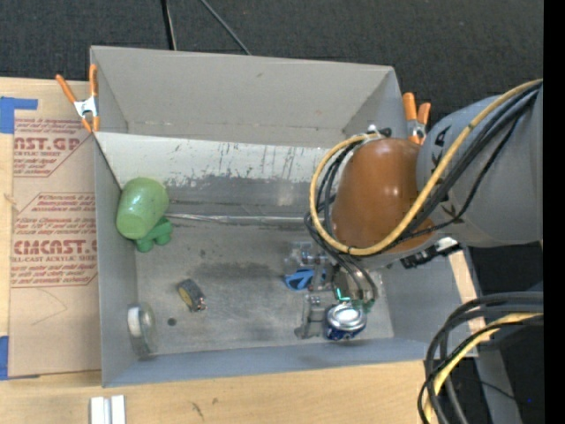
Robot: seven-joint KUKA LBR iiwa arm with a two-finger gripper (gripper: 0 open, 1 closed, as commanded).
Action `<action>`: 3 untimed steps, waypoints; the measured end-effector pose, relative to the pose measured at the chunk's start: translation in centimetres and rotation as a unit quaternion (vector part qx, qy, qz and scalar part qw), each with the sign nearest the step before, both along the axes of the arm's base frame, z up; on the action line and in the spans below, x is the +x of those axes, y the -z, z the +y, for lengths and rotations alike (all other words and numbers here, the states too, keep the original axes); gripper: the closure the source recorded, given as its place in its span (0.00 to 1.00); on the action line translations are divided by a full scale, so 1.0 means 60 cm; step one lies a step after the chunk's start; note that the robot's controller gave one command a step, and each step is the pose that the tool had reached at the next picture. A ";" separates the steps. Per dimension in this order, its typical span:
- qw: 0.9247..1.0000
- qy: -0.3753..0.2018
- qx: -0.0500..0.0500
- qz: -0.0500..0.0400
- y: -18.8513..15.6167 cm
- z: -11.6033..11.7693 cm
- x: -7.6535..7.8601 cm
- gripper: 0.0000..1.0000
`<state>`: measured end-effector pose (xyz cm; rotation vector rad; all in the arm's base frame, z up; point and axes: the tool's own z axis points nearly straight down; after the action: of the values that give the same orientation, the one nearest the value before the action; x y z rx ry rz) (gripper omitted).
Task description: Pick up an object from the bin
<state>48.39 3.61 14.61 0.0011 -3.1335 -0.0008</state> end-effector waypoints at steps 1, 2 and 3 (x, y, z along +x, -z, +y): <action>1.000 -0.030 -0.002 -0.003 0.133 -0.154 0.065 0.00; 0.999 -0.033 0.000 -0.004 0.127 -0.145 0.066 1.00; 1.000 -0.001 -0.003 -0.008 -0.113 -0.315 0.006 1.00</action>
Offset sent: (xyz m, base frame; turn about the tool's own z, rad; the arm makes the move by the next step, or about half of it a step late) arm 0.0398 -0.0875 -0.0756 -0.0669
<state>48.78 -15.29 21.41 0.0035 -3.1500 0.0077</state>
